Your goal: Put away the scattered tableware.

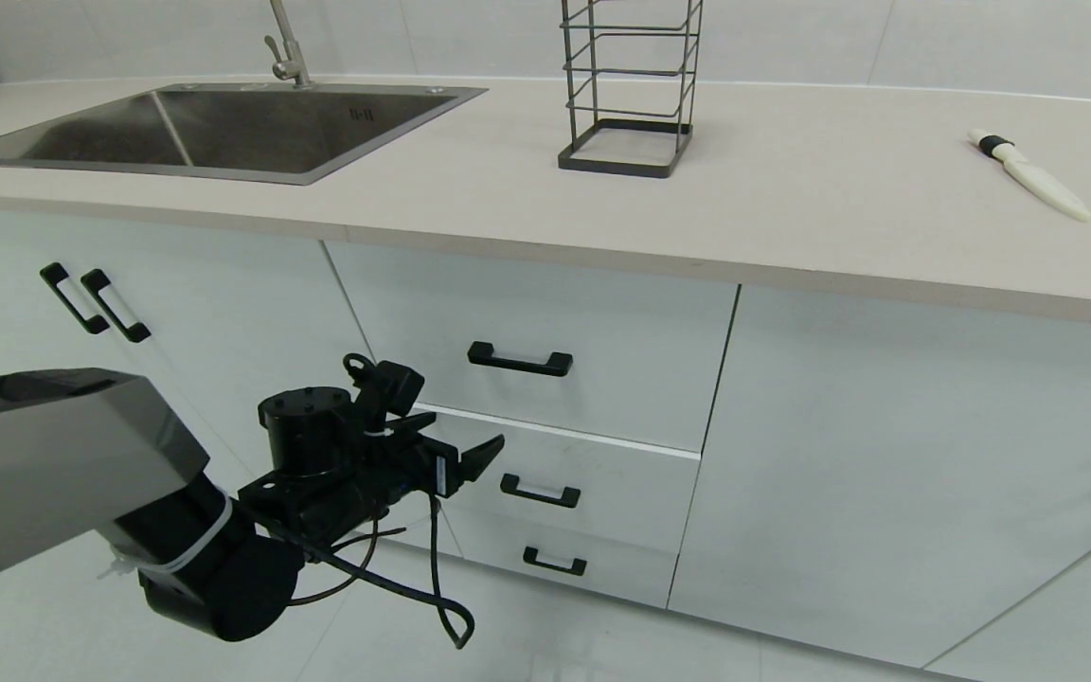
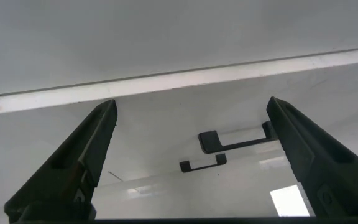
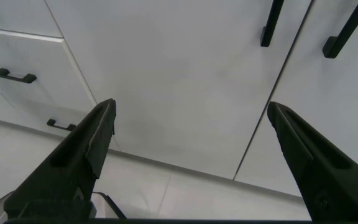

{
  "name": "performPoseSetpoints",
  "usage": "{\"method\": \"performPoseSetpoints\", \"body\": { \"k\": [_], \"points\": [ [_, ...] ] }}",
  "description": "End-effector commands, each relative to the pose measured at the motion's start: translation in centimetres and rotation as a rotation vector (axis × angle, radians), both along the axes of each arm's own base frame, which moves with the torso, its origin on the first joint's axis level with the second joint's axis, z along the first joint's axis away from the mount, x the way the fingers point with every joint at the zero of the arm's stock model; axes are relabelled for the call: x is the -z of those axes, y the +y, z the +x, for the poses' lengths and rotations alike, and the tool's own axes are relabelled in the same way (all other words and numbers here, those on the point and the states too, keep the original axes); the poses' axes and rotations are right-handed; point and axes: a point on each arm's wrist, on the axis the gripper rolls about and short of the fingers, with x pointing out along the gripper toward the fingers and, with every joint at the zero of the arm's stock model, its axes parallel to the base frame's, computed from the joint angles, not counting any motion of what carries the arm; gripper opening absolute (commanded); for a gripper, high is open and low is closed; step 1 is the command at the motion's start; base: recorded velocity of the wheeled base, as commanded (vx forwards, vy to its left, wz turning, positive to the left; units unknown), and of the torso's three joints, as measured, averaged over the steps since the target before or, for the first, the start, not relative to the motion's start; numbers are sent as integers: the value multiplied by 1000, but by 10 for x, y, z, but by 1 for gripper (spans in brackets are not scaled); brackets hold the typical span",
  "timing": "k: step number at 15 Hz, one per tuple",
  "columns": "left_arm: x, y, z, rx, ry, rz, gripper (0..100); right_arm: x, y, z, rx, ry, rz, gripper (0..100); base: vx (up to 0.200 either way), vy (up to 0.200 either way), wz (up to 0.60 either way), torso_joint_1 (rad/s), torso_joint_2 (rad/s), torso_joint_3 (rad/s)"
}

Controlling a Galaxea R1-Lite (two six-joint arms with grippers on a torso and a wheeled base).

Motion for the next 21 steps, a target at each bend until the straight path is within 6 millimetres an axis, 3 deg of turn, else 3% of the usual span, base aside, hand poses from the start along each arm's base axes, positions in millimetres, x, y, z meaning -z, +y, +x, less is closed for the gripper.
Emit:
{"method": "performPoseSetpoints", "body": {
  "k": [1,5,9,15,17,21],
  "points": [
    [0,-1,2,0,-12,-3,100,0,0,0,1,1,0,100,0,0,0,0,0,0],
    [4,5,-15,-29,-51,-41,100,0,0,0,0,1,0,100,0,0,0,0,0,0],
    [-9,20,-60,-43,-56,-97,100,0,0,0,0,1,0,100,0,0,0,0,0,0],
    [-69,50,-133,-70,-246,-147,100,0,0,0,0,1,0,100,0,0,0,0,0,0],
    [-101,58,-169,-44,-421,-176,100,0,0,0,0,1,0,100,0,0,0,0,0,0],
    [-114,69,-219,-44,-539,-155,100,0,0,0,1,0,-17,100,0,0,0,0,0,0]
  ]
}}
